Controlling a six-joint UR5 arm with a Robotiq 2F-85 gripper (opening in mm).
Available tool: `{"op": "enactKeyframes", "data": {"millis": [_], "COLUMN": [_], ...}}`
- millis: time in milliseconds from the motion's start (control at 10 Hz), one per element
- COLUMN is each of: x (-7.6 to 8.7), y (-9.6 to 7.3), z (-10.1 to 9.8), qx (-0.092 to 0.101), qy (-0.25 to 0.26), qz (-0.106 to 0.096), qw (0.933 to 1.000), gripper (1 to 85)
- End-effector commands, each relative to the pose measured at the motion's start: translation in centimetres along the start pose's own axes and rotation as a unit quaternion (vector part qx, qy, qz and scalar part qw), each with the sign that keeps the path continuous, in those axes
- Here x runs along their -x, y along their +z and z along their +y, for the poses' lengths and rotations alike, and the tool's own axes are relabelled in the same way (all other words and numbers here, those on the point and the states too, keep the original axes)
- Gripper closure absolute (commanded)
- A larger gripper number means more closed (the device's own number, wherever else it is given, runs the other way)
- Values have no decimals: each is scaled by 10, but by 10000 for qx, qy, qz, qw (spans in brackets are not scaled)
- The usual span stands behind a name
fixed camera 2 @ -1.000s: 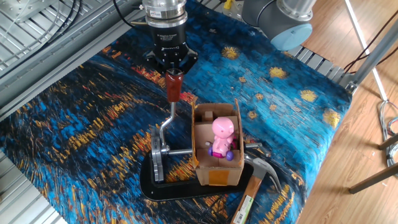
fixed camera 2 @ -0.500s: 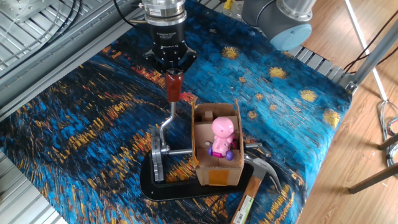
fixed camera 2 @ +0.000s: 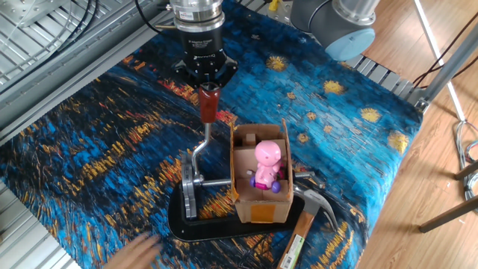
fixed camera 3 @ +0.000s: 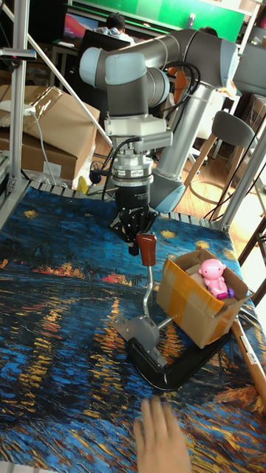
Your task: Push down the lever
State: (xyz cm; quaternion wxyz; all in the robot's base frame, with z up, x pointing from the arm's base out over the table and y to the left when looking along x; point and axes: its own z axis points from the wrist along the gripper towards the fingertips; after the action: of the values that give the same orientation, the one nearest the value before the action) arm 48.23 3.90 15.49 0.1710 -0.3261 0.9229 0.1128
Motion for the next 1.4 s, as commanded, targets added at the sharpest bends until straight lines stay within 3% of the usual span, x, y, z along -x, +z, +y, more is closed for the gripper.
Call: {"op": "enactKeyframes", "data": {"millis": [0,500,1300], "x": [22,19,57], "y": [-7,-15,-23], "z": [3,1,6], "qx": [193,264,124], "qy": [-116,-232,-53], "qz": [-329,-412,-76], "qw": [9992,9985,9999], "gripper": [767,760,747]}}
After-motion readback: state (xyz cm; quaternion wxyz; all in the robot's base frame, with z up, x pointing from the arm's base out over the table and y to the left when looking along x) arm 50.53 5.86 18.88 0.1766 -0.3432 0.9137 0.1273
